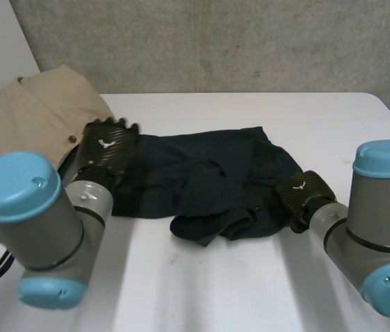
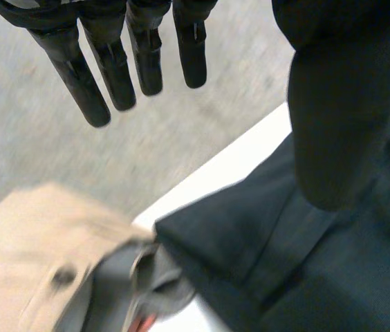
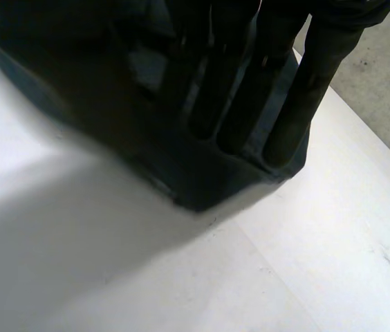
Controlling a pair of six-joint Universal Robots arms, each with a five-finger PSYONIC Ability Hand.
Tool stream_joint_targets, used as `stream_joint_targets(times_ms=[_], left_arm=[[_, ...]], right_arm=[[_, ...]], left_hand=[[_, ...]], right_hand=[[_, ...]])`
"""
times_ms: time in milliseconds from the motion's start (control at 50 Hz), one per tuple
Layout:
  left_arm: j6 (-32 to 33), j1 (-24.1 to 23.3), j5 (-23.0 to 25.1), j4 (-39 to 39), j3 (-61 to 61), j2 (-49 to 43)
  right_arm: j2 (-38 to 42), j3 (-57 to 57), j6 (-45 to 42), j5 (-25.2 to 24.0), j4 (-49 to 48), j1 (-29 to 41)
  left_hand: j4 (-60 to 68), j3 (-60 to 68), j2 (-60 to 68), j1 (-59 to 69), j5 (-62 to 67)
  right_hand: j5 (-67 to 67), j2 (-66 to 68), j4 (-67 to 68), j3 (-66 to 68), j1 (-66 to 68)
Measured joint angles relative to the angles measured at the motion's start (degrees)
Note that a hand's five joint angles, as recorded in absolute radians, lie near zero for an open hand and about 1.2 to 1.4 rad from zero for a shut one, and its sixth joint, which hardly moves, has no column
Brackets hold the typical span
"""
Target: Fold the laundry.
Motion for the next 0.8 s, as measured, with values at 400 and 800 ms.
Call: stream_joint_targets(times_ms=[400,800], left_arm=[[-2.25,-17.33,8.8,-4.18,15.15,-15.3],[2.39,-15.58,0.96,-9.95,21.88,-19.8]], right_arm=[[-10.08,-7.81,3.96,-1.6,6.55,-5.85],[28.67,-42.58,9.45,-15.54,7.26,-8.3]], left_hand=[[2.98,2.5,2.87,2.95,3.22],[49.49,48.64,49.0,46.23,47.01]], right_hand=[[-40.16,-38.38,-39.51,-39.08,-35.35],[-39.85,-38.38,-39.45,-39.03,-35.35]])
